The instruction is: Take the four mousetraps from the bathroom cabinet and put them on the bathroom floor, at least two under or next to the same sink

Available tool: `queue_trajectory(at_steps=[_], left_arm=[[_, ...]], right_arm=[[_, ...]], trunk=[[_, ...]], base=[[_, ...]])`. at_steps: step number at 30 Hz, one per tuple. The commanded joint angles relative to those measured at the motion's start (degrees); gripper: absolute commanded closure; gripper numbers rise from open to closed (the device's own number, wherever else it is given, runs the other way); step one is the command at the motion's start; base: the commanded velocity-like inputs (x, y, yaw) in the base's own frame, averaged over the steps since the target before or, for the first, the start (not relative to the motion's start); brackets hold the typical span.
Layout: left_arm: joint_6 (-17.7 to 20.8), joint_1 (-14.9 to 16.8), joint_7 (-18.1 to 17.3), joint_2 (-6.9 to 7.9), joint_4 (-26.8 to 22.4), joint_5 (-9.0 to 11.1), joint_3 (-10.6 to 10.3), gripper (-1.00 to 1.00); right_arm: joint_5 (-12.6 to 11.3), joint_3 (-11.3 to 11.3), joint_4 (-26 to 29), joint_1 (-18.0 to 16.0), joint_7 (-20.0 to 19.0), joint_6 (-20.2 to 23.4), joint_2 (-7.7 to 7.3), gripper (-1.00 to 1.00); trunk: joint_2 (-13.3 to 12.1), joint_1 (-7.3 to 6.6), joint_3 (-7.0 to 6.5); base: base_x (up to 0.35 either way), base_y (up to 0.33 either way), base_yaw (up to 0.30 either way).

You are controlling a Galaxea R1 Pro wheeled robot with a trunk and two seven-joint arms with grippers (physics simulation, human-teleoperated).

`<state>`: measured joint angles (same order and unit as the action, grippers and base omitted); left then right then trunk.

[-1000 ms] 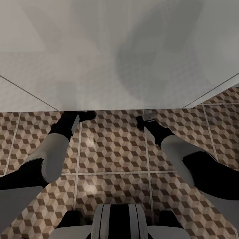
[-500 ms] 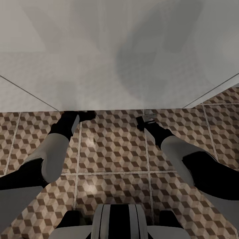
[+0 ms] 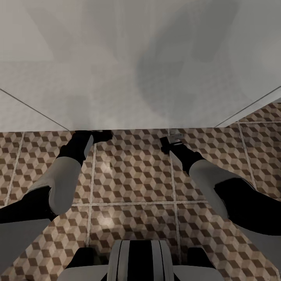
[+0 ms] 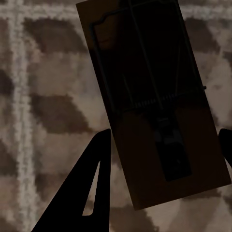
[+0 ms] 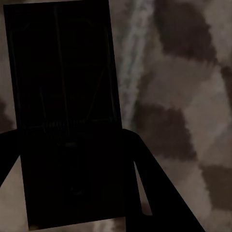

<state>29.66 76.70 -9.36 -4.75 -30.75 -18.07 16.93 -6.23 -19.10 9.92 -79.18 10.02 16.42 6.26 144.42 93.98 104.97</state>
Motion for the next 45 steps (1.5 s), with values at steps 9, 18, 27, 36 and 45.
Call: queue_trajectory(at_steps=[9, 18, 27, 36, 45], left_arm=[[0.2, 0.0, -0.5, -0.08, -0.1, -0.7, 0.5, 1.0], [0.2, 0.0, -0.6, -0.02, -0.1, -0.7, 0.4, 1.0], [0.2, 0.0, -0.6, -0.04, -0.1, -0.7, 0.3, 1.0], [0.2, 0.0, -0.5, -0.06, 0.0, -0.7, 0.3, 1.0], [0.2, 0.0, -0.4, -0.08, 2.3, -0.8, 0.3, 1.0]], right_arm=[[-0.7, -0.5, 0.1, 0.0, 0.3, 0.2, -0.01, -1.0], [-0.7, -0.5, 0.1, 0.0, 0.3, 0.2, -0.01, -1.0], [-0.7, -0.5, 0.1, 0.0, 0.3, 0.2, -0.02, -1.0], [-0.7, -0.5, 0.2, 0.0, 0.3, -0.1, -0.02, -1.0], [-0.7, -0.5, 0.2, 0.0, 0.2, -2.2, -0.02, -1.0]], trunk=[[0.0, -0.01, 0.03], [0.0, -0.01, 0.03], [0.0, -0.01, 0.03], [0.0, -0.01, 0.03], [0.0, -0.01, 0.03]], base=[[0.0, 0.0, 0.0], [0.0, 0.0, 0.0], [0.0, 0.0, 0.0], [0.0, 0.0, 0.0], [0.0, 0.0, 0.0]])
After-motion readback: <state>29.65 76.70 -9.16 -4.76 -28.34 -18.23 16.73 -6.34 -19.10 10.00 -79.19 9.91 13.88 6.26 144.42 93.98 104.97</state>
